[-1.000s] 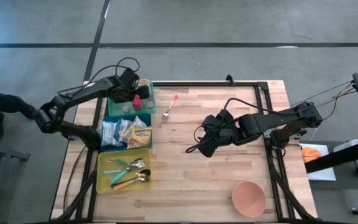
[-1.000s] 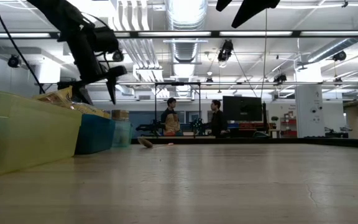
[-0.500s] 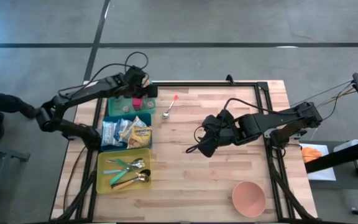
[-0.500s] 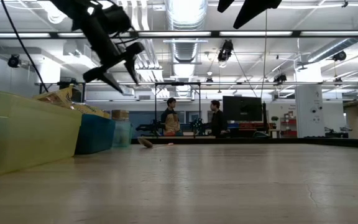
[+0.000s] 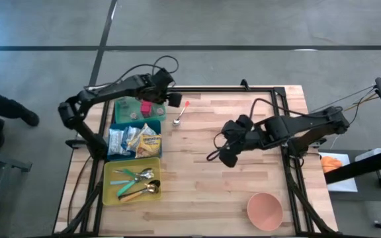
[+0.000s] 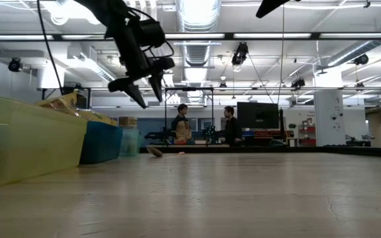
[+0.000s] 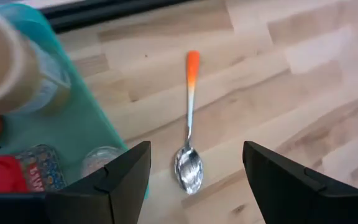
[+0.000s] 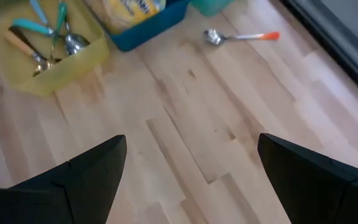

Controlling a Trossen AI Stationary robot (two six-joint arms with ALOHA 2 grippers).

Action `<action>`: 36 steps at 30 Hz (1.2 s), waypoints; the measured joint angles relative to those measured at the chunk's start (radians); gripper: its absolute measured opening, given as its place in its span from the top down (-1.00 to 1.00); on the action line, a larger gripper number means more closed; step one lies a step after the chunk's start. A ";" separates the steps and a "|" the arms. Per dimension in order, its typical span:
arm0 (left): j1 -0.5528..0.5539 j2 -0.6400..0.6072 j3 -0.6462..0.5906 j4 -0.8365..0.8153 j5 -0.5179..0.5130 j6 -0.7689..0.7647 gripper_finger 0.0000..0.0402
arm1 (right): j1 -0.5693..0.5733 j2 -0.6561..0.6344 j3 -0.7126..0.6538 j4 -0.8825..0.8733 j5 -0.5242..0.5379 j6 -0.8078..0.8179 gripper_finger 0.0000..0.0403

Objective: Pick & Place Food Item
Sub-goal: Put the orange and white spoon into the yellow bin

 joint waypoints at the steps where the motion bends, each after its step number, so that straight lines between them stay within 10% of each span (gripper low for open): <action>1: -0.008 0.021 0.018 -0.012 0.001 0.011 -0.29 | 0.000 -0.010 -0.001 0.001 0.006 -0.008 -0.78; 36: -0.159 0.282 0.187 -0.104 0.010 0.067 -0.29 | 0.000 -0.390 -0.420 0.457 -0.015 -0.004 -0.78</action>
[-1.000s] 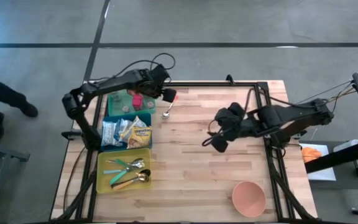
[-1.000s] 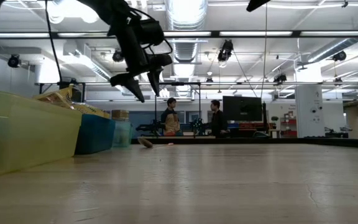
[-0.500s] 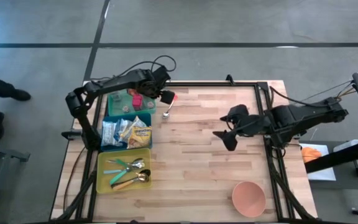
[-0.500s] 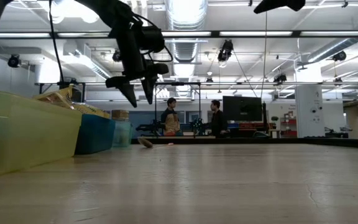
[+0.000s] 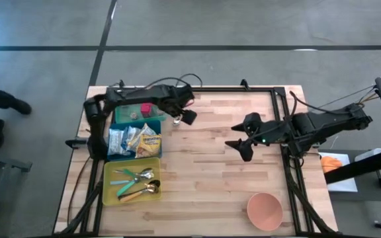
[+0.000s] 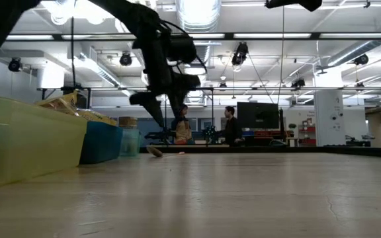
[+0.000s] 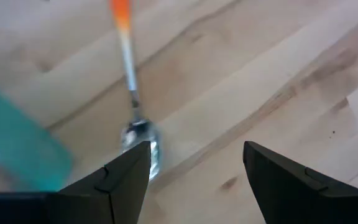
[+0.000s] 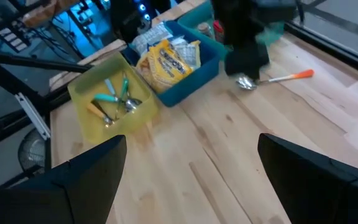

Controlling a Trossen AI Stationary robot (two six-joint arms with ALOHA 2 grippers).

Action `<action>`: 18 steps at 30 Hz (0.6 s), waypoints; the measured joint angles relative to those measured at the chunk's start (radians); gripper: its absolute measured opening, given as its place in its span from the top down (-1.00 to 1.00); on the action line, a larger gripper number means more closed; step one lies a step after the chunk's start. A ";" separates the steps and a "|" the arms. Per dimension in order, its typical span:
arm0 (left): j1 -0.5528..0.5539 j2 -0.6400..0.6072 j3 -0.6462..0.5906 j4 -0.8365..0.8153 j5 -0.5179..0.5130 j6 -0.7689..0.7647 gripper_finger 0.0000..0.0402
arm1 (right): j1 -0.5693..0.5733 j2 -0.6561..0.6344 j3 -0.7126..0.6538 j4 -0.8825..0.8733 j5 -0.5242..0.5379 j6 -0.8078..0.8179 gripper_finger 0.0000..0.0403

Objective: Pick & Place Food Item
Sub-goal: Put the orange and white spoon into the yellow bin

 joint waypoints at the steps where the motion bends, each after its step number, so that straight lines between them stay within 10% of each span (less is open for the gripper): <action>1: 0.000 0.028 0.023 -0.009 0.003 0.000 -0.29 | 0.000 0.000 0.007 0.000 0.000 -0.002 -0.78; 18: 0.069 0.205 0.119 -0.032 -0.068 0.082 -0.29 | 0.001 -0.002 0.065 -0.016 -0.052 -0.034 -0.78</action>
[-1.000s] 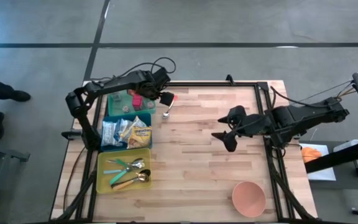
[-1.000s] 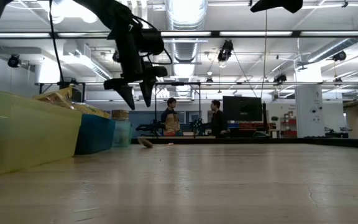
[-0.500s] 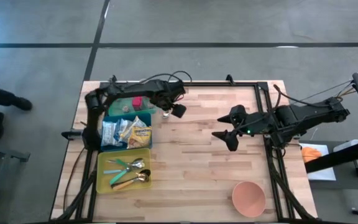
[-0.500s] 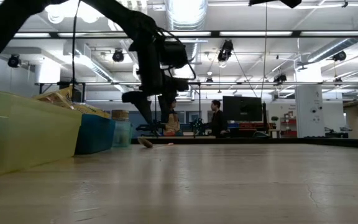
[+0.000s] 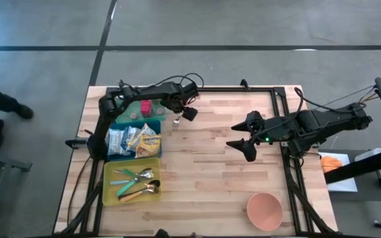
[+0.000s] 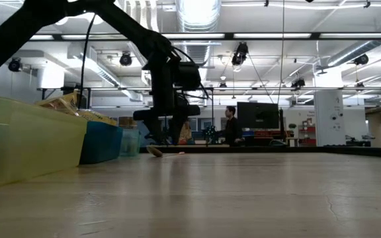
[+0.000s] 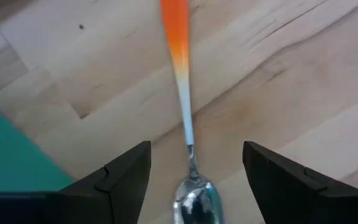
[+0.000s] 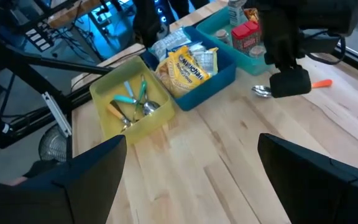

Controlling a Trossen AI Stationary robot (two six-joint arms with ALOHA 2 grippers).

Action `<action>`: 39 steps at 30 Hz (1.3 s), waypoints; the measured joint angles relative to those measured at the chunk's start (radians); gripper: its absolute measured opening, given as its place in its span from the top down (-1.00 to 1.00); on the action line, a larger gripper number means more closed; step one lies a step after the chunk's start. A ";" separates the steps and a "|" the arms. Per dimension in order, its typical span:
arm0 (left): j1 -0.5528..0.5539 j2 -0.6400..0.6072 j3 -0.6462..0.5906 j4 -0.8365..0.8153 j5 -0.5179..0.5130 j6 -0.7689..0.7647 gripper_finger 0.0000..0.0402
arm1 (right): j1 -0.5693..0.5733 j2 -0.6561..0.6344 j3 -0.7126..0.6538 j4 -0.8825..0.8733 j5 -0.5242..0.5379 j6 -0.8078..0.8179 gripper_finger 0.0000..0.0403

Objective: Pick & Place Food Item
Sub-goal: Put the orange and white spoon into the yellow bin

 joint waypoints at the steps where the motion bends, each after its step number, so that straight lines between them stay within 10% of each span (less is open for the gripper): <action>1: 0.003 0.004 0.000 -0.001 -0.005 0.011 -0.29 | 0.000 0.000 0.000 0.000 0.000 0.000 -0.78; 22: 0.023 0.071 -0.005 0.049 0.032 0.104 0.27 | 0.000 0.000 0.000 0.003 -0.027 0.018 -0.78; 31: 0.027 0.069 -0.017 0.042 0.048 0.128 0.92 | 0.000 0.000 0.000 0.004 -0.030 0.019 -0.78; 39: 0.025 0.062 -0.015 0.025 0.055 0.138 0.99 | 0.000 0.000 0.000 0.003 -0.053 0.016 -0.78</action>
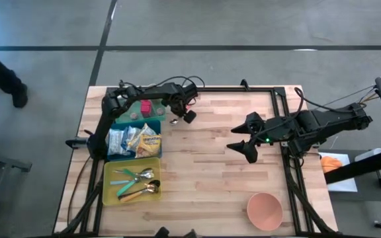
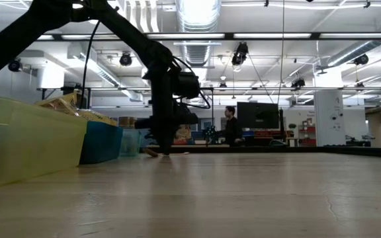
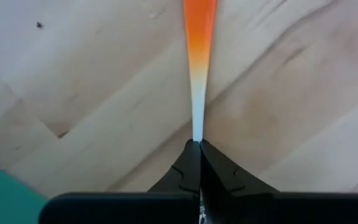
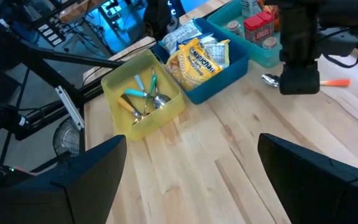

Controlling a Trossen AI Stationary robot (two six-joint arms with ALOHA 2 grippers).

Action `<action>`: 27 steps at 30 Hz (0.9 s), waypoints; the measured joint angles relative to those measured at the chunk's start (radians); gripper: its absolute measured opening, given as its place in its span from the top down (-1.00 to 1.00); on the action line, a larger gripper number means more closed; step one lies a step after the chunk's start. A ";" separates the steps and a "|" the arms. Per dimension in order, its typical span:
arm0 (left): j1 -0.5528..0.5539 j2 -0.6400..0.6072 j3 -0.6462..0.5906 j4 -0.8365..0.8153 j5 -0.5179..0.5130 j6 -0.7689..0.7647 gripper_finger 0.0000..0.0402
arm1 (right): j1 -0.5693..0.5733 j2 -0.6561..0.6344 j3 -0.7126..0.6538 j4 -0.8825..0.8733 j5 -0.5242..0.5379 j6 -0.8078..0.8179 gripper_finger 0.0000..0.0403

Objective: Pick & Place Food Item
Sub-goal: Put the orange and white spoon into the yellow bin

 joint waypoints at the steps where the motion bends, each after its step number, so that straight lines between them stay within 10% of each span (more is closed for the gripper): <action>1: -0.001 -0.001 0.002 -0.007 0.003 0.000 0.99 | 0.000 0.000 0.000 0.000 0.000 0.000 -0.78; 27: -0.082 -0.182 0.002 -0.192 0.105 0.113 1.00 | 0.000 0.000 0.000 -0.002 -0.029 -0.046 -0.78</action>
